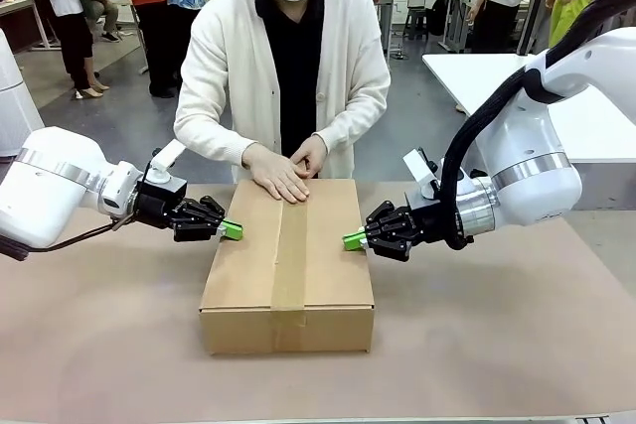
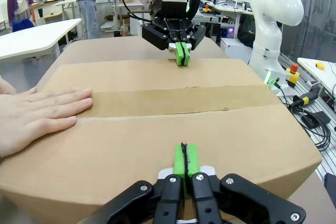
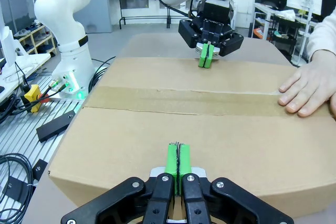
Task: Wrap the clocks to prevent damage.
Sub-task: After the human seals the box with tape, release both hands from the side flaps of the Package Box.
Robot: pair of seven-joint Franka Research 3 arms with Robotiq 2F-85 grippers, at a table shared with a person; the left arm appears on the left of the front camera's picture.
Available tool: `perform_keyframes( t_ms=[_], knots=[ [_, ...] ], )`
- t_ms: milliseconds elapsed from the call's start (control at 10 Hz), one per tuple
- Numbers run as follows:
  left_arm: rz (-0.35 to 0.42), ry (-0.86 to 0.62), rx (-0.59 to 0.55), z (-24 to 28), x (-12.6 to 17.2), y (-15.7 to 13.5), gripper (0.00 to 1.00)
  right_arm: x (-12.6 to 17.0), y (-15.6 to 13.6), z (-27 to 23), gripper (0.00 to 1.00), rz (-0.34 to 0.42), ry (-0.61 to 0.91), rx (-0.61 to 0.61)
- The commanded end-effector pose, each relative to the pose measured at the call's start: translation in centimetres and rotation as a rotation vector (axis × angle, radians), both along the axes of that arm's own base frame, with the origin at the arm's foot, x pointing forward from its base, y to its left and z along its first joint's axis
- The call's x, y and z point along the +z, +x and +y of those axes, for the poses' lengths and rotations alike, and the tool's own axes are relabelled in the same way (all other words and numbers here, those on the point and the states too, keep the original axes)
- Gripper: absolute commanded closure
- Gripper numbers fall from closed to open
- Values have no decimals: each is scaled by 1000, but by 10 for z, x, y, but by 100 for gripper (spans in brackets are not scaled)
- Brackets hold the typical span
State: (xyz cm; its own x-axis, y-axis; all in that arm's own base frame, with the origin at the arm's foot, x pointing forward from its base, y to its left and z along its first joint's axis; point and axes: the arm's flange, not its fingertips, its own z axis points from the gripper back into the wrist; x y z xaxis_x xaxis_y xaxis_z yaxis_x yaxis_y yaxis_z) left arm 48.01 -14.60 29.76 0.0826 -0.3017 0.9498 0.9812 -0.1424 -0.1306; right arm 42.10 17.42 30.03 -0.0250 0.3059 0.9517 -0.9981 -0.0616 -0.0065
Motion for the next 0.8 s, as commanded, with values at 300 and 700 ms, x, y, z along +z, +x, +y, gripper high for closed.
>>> perform_keyframes(
  t_ms=[300, 700],
  knots=[
    [1, 3, 5, -1, -3, 0, 95, -3, 0, 1, 96, 4, -3, -2],
    [1, 3, 5, -1, -3, 0, 95, -3, 0, 1, 96, 4, -3, -2]
  ],
)
